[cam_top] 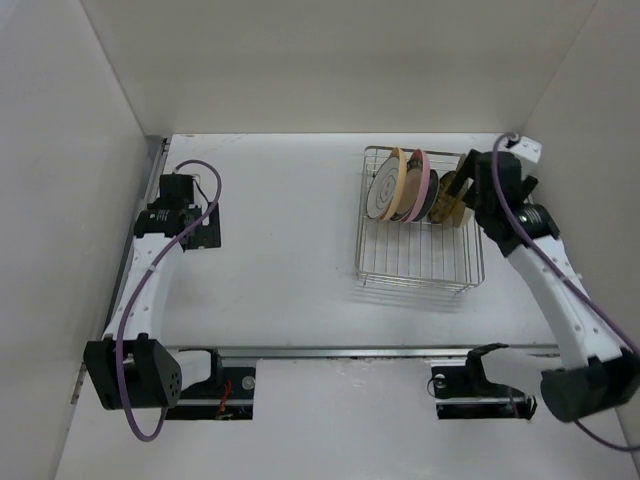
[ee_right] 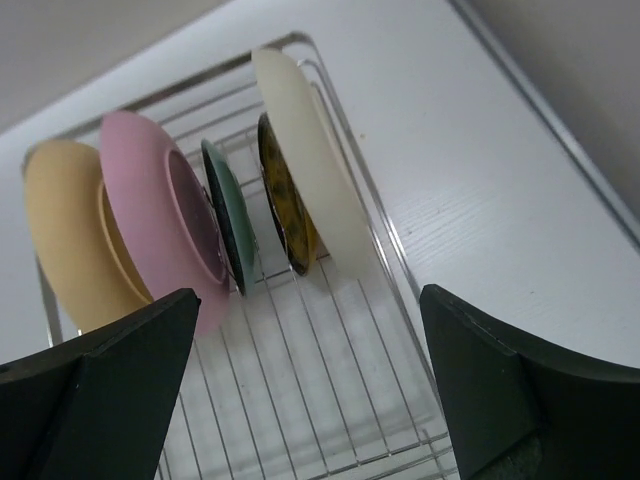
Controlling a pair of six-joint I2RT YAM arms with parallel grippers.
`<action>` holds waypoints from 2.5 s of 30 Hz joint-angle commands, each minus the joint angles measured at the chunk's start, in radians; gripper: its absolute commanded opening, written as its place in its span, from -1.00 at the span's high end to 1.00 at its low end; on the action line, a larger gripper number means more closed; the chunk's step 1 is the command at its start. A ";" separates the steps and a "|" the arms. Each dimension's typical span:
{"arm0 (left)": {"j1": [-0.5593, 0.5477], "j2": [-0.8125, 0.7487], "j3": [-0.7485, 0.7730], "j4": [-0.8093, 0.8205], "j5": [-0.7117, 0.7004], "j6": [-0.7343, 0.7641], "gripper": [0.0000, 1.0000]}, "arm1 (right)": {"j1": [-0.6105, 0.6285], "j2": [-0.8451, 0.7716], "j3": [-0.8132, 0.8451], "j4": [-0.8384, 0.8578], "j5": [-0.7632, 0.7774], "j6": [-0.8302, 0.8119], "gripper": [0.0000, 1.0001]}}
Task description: Unload the plates from the dish rack
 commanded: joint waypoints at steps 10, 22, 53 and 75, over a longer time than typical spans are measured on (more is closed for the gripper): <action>0.004 -0.044 -0.014 -0.003 0.031 0.025 -1.00 | -0.039 0.274 0.095 0.072 -0.021 0.042 -0.72; 0.004 -0.012 -0.014 -0.003 0.051 0.034 -1.00 | -0.039 0.500 0.224 0.049 0.148 0.015 -0.48; 0.004 -0.003 -0.005 -0.021 0.098 0.043 -1.00 | 0.009 0.459 0.558 -0.165 0.711 -0.111 1.00; 0.004 -0.064 0.046 -0.104 0.543 0.137 -1.00 | 0.477 0.485 0.476 0.182 -0.075 -0.177 1.00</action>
